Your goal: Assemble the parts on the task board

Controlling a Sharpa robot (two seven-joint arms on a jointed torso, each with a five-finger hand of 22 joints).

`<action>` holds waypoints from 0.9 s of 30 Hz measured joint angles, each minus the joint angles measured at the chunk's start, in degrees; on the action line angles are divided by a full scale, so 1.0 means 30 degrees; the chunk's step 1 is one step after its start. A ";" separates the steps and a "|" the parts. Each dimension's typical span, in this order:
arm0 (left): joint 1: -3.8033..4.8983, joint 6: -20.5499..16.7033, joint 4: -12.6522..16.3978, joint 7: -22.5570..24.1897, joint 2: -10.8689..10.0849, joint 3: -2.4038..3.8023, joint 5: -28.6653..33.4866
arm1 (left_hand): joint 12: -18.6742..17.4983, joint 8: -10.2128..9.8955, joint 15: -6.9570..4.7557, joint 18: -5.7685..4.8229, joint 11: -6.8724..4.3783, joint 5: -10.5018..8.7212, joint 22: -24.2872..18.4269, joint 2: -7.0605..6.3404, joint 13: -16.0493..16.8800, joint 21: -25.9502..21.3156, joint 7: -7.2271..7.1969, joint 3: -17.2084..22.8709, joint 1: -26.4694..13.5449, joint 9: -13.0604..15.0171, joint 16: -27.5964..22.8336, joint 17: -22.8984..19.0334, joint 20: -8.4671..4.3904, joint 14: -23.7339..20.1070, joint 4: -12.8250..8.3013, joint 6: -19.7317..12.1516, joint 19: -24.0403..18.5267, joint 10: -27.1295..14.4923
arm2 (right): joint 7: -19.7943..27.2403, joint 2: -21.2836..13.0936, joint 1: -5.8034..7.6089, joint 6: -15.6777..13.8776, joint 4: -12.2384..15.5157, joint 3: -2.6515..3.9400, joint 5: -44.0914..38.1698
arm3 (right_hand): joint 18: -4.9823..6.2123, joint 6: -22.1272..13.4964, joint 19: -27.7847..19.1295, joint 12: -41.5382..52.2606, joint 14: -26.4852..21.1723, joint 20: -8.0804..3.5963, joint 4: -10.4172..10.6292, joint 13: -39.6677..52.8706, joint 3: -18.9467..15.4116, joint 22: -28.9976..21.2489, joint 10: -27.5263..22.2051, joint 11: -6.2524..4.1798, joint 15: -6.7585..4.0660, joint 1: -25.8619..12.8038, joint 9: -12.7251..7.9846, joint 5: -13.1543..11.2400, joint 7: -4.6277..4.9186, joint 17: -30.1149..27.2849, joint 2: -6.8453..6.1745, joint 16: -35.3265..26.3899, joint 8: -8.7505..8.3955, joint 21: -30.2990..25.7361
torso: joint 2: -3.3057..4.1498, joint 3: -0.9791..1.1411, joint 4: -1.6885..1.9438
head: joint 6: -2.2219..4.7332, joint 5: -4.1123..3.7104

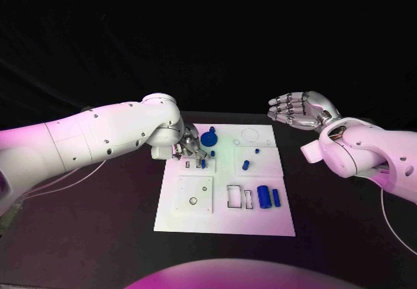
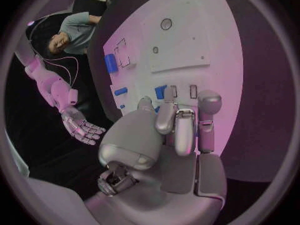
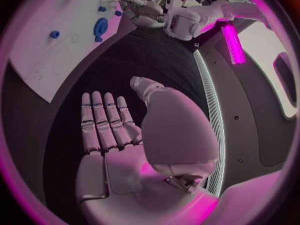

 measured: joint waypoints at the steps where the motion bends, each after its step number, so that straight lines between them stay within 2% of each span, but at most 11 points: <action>1: 0.0000 0.0003 -0.0016 -0.0002 0.0013 0.0000 -0.0004 | 0.0000 0.0000 0.0000 -0.0001 0.0027 0.0069 0.0000 0.0019 0.0001 0.0000 0.0000 0.0000 0.0019 -0.0017 0.0000 0.0000 0.0000 0.0000 0.0000 0.0001 0.0000 -0.0027 | -0.0003 0.0004 0.0000 0.0014 -0.0004 -0.0002 0.0001 | 0.0000 0.0000 -0.0017 0.0000 -0.0001 0.0015 0.0000 0.0000 0.0000 -0.0008 0.0000 0.0000 0.0000 0.0000 -0.0001 0.0000 0.0000 0.0000 0.0000 0.0000 0.0000 0.0000 | 0.0000 0.0000 0.0000 | -0.0002 -0.0002; 15: -0.0005 0.0078 -0.0271 -0.0029 0.0234 -0.0047 -0.0024 | -0.0036 0.0000 0.0002 0.0000 -0.0042 0.0426 0.0060 0.0041 0.0004 0.0000 -0.0136 0.0000 0.0367 -0.0102 0.0000 -0.0002 0.0000 -0.0001 0.0000 0.0136 -0.0001 -0.0103 | -0.0032 0.0066 -0.0006 0.0204 -0.0052 -0.0019 0.0012 | -0.0003 -0.0002 -0.0150 0.0001 0.0000 0.0015 -0.0048 -0.0046 -0.0049 -0.0125 0.0000 -0.0001 0.0000 0.0001 0.0000 0.0000 0.0000 -0.0054 -0.0001 0.0001 0.0076 0.0000 | -0.0018 0.0002 0.0015 | -0.0016 -0.0027; 20: -0.0006 0.0146 -0.0342 -0.0041 0.0266 -0.0071 -0.0024 | -0.0072 0.0000 0.0016 -0.0001 -0.0038 0.1340 0.0131 -0.0003 0.0004 0.0000 -0.0137 0.0000 0.0808 -0.0232 0.0000 -0.0002 -0.0001 0.0000 0.0000 0.0273 -0.0001 -0.0108 | -0.0036 0.0072 -0.0012 0.0257 -0.0065 -0.0026 0.0014 | -0.0003 -0.0003 -0.0150 0.0001 0.0000 0.0015 -0.0048 -0.0072 -0.0050 -0.0173 0.0001 -0.0001 0.0000 -0.0081 -0.0018 0.0000 0.0000 -0.0081 0.0082 -0.0071 0.0076 0.0000 | -0.0018 0.0000 0.0015 | -0.0009 -0.0027; 27: -0.0006 0.0266 -0.0431 -0.0070 0.0328 -0.0095 -0.0024 | -0.0114 0.0000 0.0066 0.0000 -0.0084 0.1397 0.0141 0.0001 0.0003 0.0000 -0.0138 0.0001 0.0854 -0.0232 0.0000 -0.0002 -0.0001 0.0002 0.0000 0.0272 -0.0001 -0.0060 | -0.0036 0.0075 -0.0012 0.0282 -0.0072 -0.0030 0.0015 | -0.0004 -0.0004 -0.0150 0.0001 0.0001 0.0015 -0.0047 -0.0077 -0.0050 -0.0184 0.0001 -0.0001 0.0000 -0.0100 -0.0018 -0.0001 0.0000 -0.0080 0.0102 -0.0071 0.0075 0.0000 | -0.0004 0.0007 0.0015 | -0.0011 -0.0026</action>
